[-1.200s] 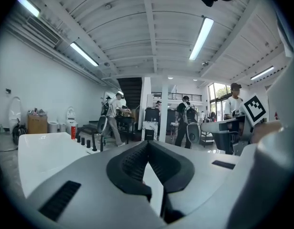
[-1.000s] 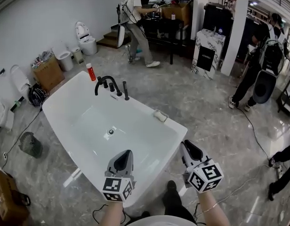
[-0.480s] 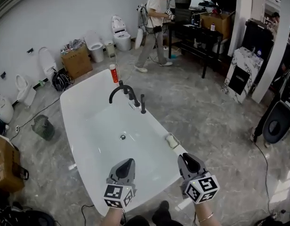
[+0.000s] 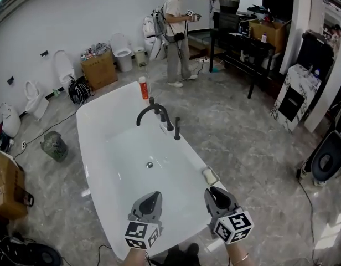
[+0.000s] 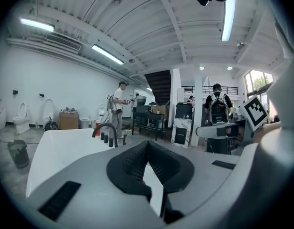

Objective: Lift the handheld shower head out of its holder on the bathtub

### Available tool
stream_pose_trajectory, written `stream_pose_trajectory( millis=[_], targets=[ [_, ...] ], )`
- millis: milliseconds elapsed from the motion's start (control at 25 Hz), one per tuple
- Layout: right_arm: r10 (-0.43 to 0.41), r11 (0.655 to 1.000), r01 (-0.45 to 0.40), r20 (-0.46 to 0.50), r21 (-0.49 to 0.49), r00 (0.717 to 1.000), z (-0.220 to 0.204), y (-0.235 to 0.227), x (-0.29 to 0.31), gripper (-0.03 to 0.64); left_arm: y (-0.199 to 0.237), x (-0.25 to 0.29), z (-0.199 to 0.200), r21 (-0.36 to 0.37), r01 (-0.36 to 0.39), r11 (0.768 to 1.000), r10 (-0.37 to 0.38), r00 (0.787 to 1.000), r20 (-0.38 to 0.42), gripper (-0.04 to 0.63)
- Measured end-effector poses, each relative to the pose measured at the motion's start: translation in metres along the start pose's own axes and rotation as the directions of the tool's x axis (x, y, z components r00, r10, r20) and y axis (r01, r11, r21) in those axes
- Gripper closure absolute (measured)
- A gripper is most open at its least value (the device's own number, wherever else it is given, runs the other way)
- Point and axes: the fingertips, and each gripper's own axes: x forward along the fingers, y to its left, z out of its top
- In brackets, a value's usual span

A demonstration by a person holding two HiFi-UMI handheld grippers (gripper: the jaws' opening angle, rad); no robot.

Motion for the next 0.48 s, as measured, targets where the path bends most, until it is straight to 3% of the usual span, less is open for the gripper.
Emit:
stream_pose_trajectory(
  millis=[480],
  targets=[
    [-0.014, 0.999, 0.011, -0.051, -0.049, 0.999, -0.007, 0.011, 0.129, 0.549, 0.084, 0.031, -0.007, -0.030, 0.025, 0.999, -0.026, 1.000, -0.010, 0.575]
  ],
)
